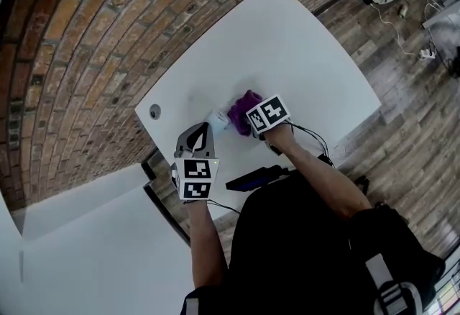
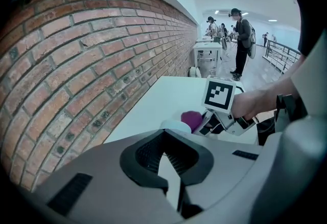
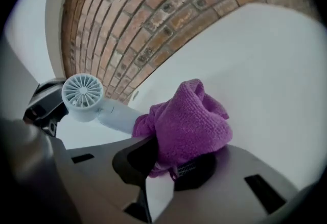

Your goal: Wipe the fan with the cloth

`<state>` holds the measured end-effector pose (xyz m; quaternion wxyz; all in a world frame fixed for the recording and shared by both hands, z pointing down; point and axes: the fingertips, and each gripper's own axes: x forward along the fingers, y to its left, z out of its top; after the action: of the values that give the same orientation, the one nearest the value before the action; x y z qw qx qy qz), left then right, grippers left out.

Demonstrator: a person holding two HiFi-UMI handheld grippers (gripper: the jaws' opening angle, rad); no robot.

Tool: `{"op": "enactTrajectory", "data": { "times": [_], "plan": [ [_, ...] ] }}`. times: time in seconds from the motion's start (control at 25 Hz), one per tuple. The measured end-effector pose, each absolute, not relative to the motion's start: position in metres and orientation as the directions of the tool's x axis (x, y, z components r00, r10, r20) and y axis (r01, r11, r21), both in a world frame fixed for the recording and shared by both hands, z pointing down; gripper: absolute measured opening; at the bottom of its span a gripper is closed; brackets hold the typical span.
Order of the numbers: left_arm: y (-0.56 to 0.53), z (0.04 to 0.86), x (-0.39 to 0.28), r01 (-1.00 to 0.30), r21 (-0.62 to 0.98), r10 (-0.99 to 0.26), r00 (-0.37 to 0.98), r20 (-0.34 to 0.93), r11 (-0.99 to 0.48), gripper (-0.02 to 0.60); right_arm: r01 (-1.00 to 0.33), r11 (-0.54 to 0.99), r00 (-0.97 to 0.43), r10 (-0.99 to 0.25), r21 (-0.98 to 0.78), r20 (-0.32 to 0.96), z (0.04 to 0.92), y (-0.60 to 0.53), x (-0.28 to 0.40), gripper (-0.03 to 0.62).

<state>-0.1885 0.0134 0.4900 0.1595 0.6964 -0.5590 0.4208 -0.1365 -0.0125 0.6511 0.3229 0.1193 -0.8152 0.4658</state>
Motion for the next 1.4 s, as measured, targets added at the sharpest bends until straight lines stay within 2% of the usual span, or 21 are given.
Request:
{"op": "enactTrajectory", "data": {
  "times": [0.04, 0.12, 0.28, 0.36, 0.68, 0.96, 1.04, 1.12, 1.2, 1.24, 1.32, 1.4],
  "plan": [
    [0.014, 0.49, -0.188, -0.913, -0.248, -0.645, 0.021, 0.764, -0.323, 0.003, -0.508, 0.569, -0.759, 0.058, -0.646, 0.648, 0.646, -0.023, -0.131, 0.067],
    [0.014, 0.49, -0.189, -0.914, -0.248, -0.647, 0.021, 0.762, -0.321, 0.003, -0.468, 0.54, -0.831, 0.0, -0.699, 0.556, 0.62, -0.042, -0.13, 0.069],
    [0.012, 0.489, -0.19, -0.915, -0.248, -0.65, 0.02, 0.76, -0.318, 0.003, -0.114, 0.284, -0.99, 0.044, -0.952, 0.131, 0.551, -0.053, -0.156, 0.069],
    [0.013, 0.489, -0.19, -0.915, -0.247, -0.649, 0.019, 0.761, -0.317, 0.003, 0.01, 0.165, -0.995, 0.096, -0.986, 0.005, 0.539, -0.046, -0.169, 0.069],
    [0.012, 0.489, -0.189, -0.913, -0.252, -0.643, 0.015, 0.765, -0.321, 0.003, -0.056, 0.117, -0.986, 0.152, -0.992, 0.074, 0.581, -0.031, -0.182, 0.069],
    [0.013, 0.49, -0.189, -0.913, -0.252, -0.639, 0.013, 0.769, -0.321, 0.003, -0.343, 0.401, -0.853, 0.246, -0.85, 0.46, 0.647, -0.012, -0.159, 0.069],
    [0.013, 0.49, -0.188, -0.912, -0.252, -0.638, 0.013, 0.77, -0.322, 0.003, -0.425, 0.498, -0.796, 0.192, -0.756, 0.574, 0.651, -0.023, -0.142, 0.069],
    [0.014, 0.491, -0.189, -0.912, -0.252, -0.637, 0.012, 0.771, -0.322, 0.003, -0.494, 0.586, -0.765, 0.059, -0.643, 0.642, 0.641, -0.048, -0.128, 0.069],
    [0.013, 0.49, -0.19, -0.913, -0.254, -0.639, 0.01, 0.769, -0.32, 0.003, -0.484, 0.599, -0.811, -0.035, -0.637, 0.584, 0.613, -0.071, -0.129, 0.069],
    [0.013, 0.49, -0.19, -0.913, -0.255, -0.642, 0.01, 0.767, -0.319, 0.003, -0.445, 0.589, -0.851, -0.044, -0.675, 0.523, 0.598, -0.077, -0.136, 0.068],
    [0.013, 0.49, -0.191, -0.913, -0.257, -0.642, 0.007, 0.767, -0.317, 0.002, -0.333, 0.547, -0.915, 0.011, -0.768, 0.404, 0.576, -0.077, -0.155, 0.069],
    [0.014, 0.491, -0.19, -0.914, -0.256, -0.641, 0.005, 0.768, -0.314, 0.003, -0.256, 0.516, -0.927, 0.108, -0.817, 0.359, 0.577, -0.063, -0.177, 0.069]
  ]
}}
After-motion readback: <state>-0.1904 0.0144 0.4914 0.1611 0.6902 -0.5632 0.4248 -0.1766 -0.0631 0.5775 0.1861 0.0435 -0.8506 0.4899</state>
